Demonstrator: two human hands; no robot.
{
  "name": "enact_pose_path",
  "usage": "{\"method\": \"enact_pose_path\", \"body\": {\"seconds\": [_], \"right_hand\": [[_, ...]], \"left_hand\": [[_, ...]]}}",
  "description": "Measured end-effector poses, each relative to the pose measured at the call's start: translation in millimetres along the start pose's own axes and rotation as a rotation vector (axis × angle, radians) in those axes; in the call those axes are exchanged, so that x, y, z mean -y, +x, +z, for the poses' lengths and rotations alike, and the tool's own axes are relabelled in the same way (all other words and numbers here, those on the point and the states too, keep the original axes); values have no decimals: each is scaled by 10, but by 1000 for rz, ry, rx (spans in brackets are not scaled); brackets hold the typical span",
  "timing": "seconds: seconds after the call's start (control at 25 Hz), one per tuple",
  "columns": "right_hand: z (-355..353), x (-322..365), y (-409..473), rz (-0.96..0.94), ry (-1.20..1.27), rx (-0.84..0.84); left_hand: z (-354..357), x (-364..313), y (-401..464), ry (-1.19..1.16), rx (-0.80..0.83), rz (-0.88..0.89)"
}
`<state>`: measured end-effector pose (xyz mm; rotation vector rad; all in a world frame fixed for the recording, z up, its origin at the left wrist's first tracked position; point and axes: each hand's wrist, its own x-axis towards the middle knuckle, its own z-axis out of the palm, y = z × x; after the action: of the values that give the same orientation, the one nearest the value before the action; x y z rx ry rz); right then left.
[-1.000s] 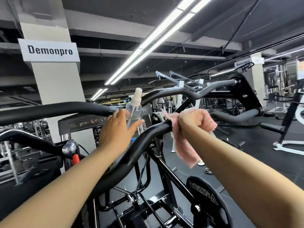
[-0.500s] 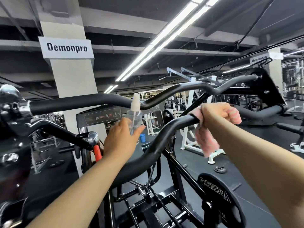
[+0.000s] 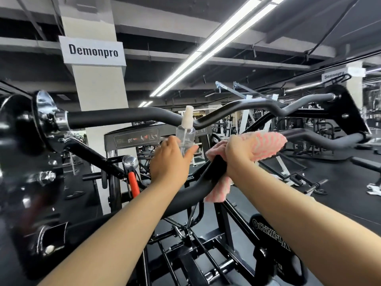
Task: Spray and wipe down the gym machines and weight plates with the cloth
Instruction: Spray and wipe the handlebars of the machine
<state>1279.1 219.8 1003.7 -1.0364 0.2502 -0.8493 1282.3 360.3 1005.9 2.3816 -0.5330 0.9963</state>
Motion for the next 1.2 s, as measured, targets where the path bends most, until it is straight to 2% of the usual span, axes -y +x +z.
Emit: {"method": "enact_pose_path", "body": {"seconds": [0.16, 0.24, 0.4, 0.72, 0.88, 1.04, 1.2], "right_hand": [[49, -137, -238, -29, -330, -45], [10, -162, -386, -96, -412, 20], [-37, -297, -603, -217, -381, 102], [-174, -388, -780, -264, -456, 238], [-334, -361, -890, -347, -440, 389], [-533, -435, -836, -316, -467, 513], [-718, -372, -726, -269, -387, 562]], "left_hand": [[-6, -25, -2, -17, 9, 6], [-3, -20, -3, -34, 4, 9], [-5, -20, 1, -53, -5, -8], [10, -3, 14, -22, -6, 1], [18, -7, 17, -12, -10, 6], [20, -4, 19, -6, -17, 20], [37, 37, 29, -17, -41, 27]]}}
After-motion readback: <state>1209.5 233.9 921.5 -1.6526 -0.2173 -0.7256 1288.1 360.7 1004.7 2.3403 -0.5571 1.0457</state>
